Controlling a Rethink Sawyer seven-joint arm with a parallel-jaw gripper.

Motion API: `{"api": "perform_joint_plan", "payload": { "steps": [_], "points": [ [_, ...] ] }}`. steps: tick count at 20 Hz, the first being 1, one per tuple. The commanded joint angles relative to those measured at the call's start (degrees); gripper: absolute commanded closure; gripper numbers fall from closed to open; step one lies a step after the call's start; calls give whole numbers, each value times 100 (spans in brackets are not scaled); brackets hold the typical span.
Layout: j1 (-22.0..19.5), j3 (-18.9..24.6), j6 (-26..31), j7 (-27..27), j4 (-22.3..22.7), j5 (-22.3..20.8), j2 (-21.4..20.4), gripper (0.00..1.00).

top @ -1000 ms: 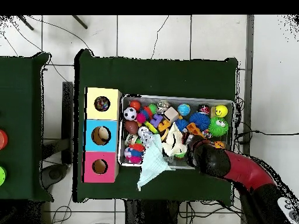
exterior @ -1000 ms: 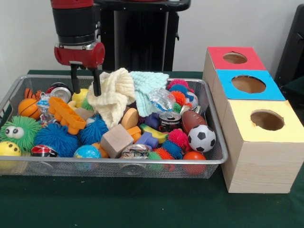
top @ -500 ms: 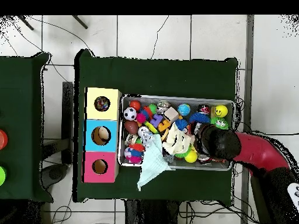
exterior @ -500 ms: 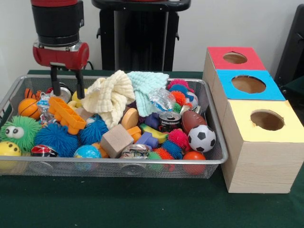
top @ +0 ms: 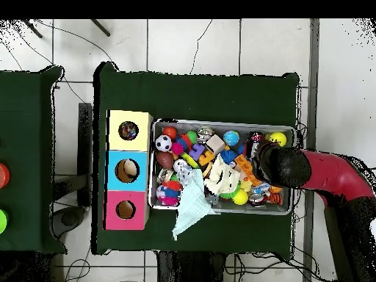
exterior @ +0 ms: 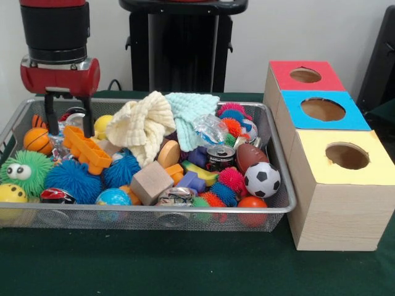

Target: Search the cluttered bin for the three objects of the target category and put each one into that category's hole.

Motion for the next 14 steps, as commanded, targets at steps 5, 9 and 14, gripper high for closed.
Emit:
{"api": "perform_joint_plan", "payload": {
  "steps": [5, 9, 14],
  "points": [
    [-182, 757, 247, -2113, -300, -825, 778, 0],
    [-290, 873, 296, -2239, -148, -935, 768, 0],
    [-403, 1008, 293, -2181, 14, -1033, 805, 0]
  ]
}}
